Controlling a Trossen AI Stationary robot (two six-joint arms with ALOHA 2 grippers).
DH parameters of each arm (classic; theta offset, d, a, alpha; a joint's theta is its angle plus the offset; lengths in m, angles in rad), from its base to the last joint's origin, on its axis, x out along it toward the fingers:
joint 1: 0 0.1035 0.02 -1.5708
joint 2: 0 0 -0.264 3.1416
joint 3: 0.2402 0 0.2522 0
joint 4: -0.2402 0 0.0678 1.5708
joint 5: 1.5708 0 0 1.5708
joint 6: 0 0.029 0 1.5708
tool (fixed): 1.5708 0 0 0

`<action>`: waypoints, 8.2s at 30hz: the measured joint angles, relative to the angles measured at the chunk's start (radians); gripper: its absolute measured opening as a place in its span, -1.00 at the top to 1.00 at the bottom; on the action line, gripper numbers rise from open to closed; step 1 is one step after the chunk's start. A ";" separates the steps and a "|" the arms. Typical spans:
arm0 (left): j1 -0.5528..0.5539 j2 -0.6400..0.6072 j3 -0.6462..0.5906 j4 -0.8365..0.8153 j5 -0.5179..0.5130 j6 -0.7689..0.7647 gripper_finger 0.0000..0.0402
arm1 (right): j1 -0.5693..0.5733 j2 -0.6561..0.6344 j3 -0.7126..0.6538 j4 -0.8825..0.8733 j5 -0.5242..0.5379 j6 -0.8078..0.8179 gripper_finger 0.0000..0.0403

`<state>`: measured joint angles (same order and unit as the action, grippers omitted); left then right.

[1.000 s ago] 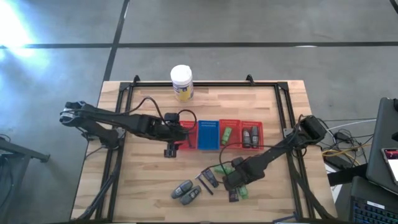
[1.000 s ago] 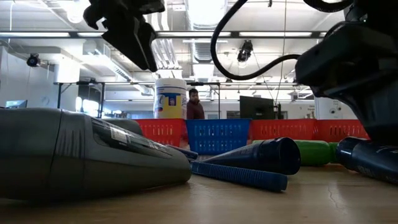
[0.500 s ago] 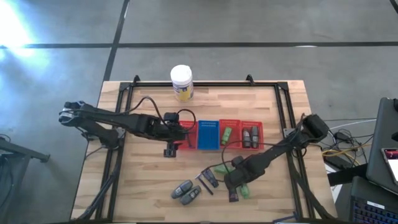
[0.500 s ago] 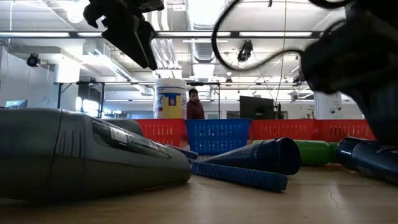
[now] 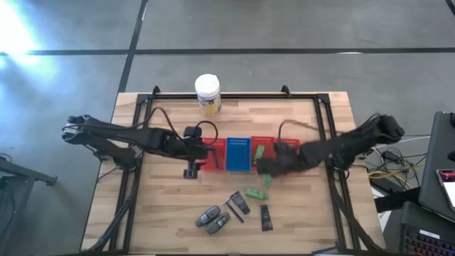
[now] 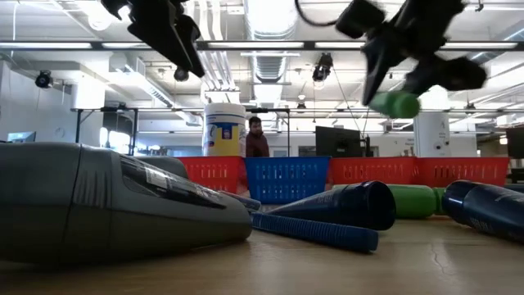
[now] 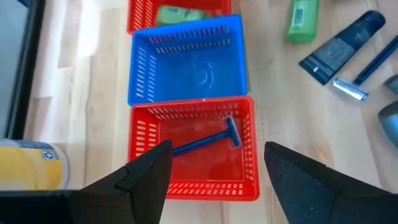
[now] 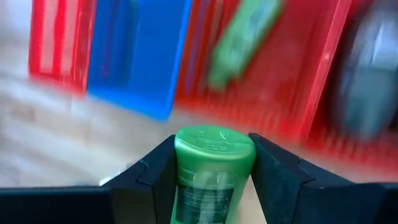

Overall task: Pick & Place Travel size toiletries
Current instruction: Put the green shampoo into the middle red bin, then put the blue shave cream into the blue bin

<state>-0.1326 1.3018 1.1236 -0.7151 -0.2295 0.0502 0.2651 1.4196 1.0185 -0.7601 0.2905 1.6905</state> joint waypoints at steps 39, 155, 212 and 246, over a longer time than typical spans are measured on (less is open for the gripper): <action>0.004 -0.033 -0.019 0.000 -0.061 -0.055 -0.29 | -0.195 0.085 0.092 -0.001 -0.313 -0.791 -0.39; 0.004 -0.032 -0.049 -0.019 -0.022 -0.110 -0.29 | 0.029 0.386 0.358 -0.109 -0.229 -0.439 0.40; -0.088 0.595 0.126 0.668 0.559 0.232 -0.29 | -0.188 -0.294 0.007 -0.238 0.050 -0.348 -0.74; -0.111 0.890 0.394 0.545 0.588 0.315 0.21 | -0.178 -0.301 -0.014 -0.237 0.048 -0.385 -0.42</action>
<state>-0.2440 2.1921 1.5175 -0.1701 0.3583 0.3649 0.0875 1.1191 1.0047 -0.9966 0.3389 1.3054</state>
